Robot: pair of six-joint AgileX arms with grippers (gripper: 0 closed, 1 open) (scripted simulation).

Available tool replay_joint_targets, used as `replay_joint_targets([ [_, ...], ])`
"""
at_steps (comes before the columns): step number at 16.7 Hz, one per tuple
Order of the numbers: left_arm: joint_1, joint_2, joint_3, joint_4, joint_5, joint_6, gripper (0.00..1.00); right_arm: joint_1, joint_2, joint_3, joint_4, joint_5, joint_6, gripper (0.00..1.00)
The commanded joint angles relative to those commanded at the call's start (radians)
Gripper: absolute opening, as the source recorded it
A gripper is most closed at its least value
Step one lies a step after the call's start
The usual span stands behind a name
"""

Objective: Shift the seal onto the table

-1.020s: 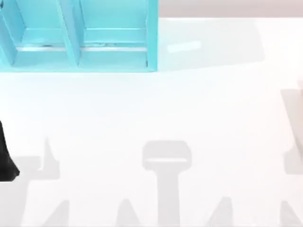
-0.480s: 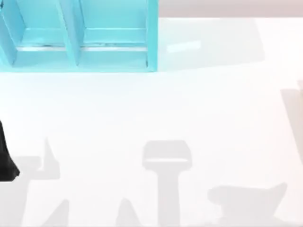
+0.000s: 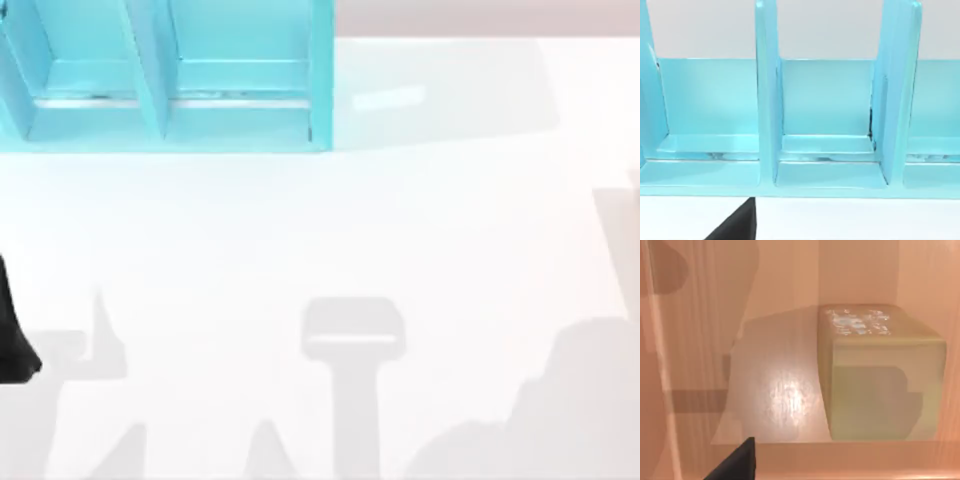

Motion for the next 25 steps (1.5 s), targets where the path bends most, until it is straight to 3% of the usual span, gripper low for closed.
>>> replay_joint_targets([
  [9,0.0,0.0,0.0,0.0,0.0,0.0,1.0,-0.011,0.059,0.025,-0.027,0.002,-0.02,1.0],
  [17,0.0,0.0,0.0,0.0,0.0,0.0,1.0,-0.011,0.149,-0.211,0.311,0.002,-0.017,1.0],
  [23,0.0,0.0,0.0,0.0,0.0,0.0,1.0,-0.011,0.164,-0.246,0.35,0.002,-0.017,1.0],
  [25,0.0,0.0,0.0,0.0,0.0,0.0,1.0,-0.011,0.164,-0.246,0.35,0.002,-0.017,0.85],
])
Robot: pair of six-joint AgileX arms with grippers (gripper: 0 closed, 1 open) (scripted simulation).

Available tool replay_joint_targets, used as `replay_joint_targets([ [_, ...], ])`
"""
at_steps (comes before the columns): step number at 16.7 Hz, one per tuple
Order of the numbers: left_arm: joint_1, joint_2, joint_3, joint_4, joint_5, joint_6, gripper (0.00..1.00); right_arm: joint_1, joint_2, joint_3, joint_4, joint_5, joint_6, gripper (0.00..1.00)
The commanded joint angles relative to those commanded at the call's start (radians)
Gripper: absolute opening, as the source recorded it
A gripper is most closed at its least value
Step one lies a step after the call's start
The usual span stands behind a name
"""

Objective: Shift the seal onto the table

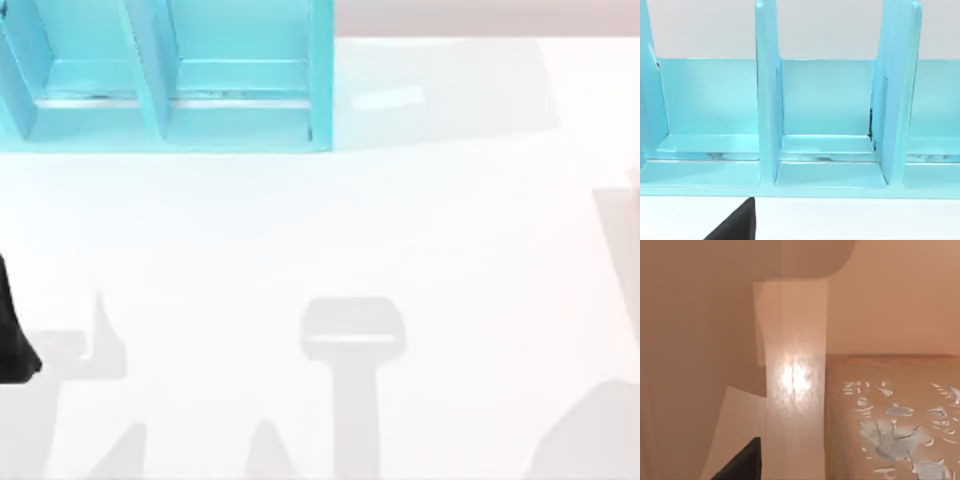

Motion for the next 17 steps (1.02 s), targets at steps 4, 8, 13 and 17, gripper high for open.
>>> replay_joint_targets([
  [4,0.0,0.0,0.0,0.0,0.0,0.0,1.0,0.0,0.0,0.0,0.0,0.0,0.0,0.55],
  [8,0.0,0.0,0.0,0.0,0.0,0.0,1.0,0.0,0.0,0.0,0.0,0.0,0.0,0.25],
  [13,0.0,0.0,0.0,0.0,0.0,0.0,1.0,0.0,0.0,0.0,0.0,0.0,0.0,0.0],
  [17,0.0,0.0,0.0,0.0,0.0,0.0,1.0,0.0,0.0,0.0,0.0,0.0,0.0,0.0],
])
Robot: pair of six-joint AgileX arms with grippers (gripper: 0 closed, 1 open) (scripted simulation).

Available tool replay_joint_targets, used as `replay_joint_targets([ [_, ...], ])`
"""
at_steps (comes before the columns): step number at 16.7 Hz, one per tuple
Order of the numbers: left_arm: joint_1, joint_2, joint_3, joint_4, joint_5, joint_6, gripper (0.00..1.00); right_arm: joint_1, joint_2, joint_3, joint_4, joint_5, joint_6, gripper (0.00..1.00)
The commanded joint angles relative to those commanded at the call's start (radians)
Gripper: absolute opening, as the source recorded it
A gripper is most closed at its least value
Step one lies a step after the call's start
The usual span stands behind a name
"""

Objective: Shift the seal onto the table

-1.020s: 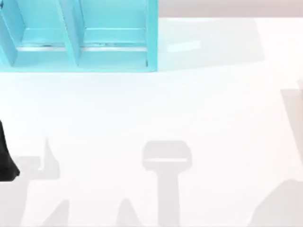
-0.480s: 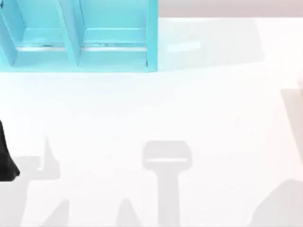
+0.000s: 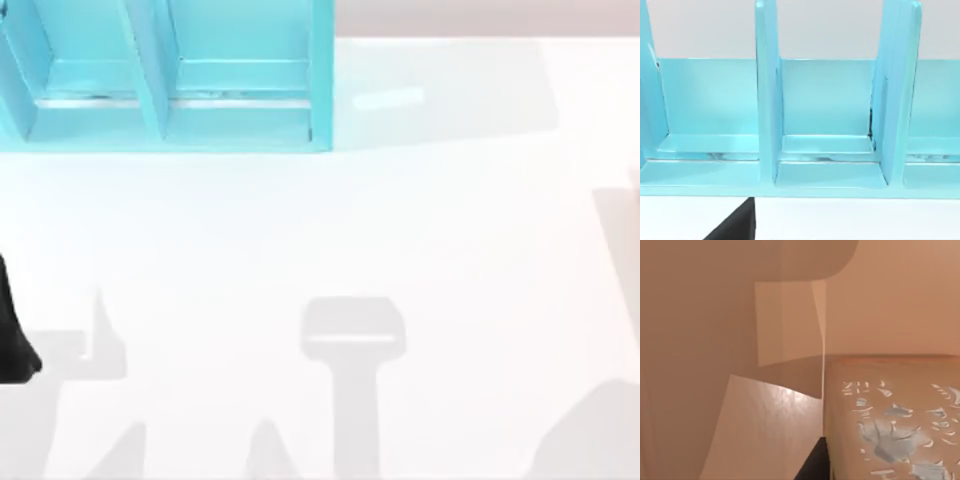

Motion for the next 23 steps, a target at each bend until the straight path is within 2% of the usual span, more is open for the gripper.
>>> replay_joint_targets([
  [6,0.0,0.0,0.0,0.0,0.0,0.0,1.0,0.023,-0.008,0.038,-0.032,0.009,0.038,0.0],
  [10,0.0,0.0,0.0,0.0,0.0,0.0,1.0,0.144,-0.03,0.181,-0.189,0.029,0.217,0.0],
  [13,0.0,0.0,0.0,0.0,0.0,0.0,1.0,0.275,-0.072,0.274,-0.344,0.032,0.378,0.0],
  [16,0.0,0.0,0.0,0.0,0.0,0.0,1.0,0.402,-0.139,0.324,-0.483,0.02,0.477,0.0],
  [19,0.0,0.0,0.0,0.0,0.0,0.0,1.0,0.486,-0.212,0.344,-0.569,0.006,0.501,0.0],
  [23,0.0,0.0,0.0,0.0,0.0,0.0,1.0,0.509,-0.242,0.35,-0.59,0.002,0.507,0.0],
])
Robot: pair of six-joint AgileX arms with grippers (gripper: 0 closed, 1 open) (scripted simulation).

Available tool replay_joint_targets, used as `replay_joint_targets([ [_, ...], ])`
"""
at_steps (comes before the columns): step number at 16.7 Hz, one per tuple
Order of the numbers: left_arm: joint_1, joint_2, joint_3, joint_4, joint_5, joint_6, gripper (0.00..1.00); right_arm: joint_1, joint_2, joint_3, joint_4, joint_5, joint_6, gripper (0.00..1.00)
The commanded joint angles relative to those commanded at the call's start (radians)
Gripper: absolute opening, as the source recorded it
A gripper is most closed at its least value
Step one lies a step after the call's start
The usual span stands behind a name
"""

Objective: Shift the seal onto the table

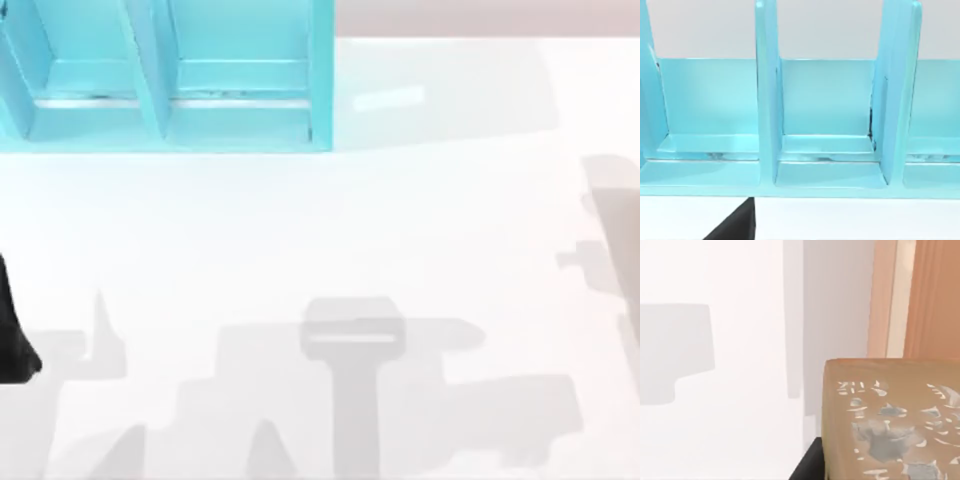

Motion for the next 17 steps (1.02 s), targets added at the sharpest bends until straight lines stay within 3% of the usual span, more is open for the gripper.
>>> replay_joint_targets([
  [5,0.0,0.0,0.0,0.0,0.0,0.0,1.0,0.026,0.042,0.009,0.031,-0.001,0.039,0.0],
  [14,0.0,0.0,0.0,0.0,0.0,0.0,1.0,0.349,0.414,0.099,0.308,-0.001,0.363,0.0],
  [17,0.0,0.0,0.0,0.0,0.0,0.0,1.0,0.388,0.454,0.108,0.345,0.001,0.401,0.0],
])
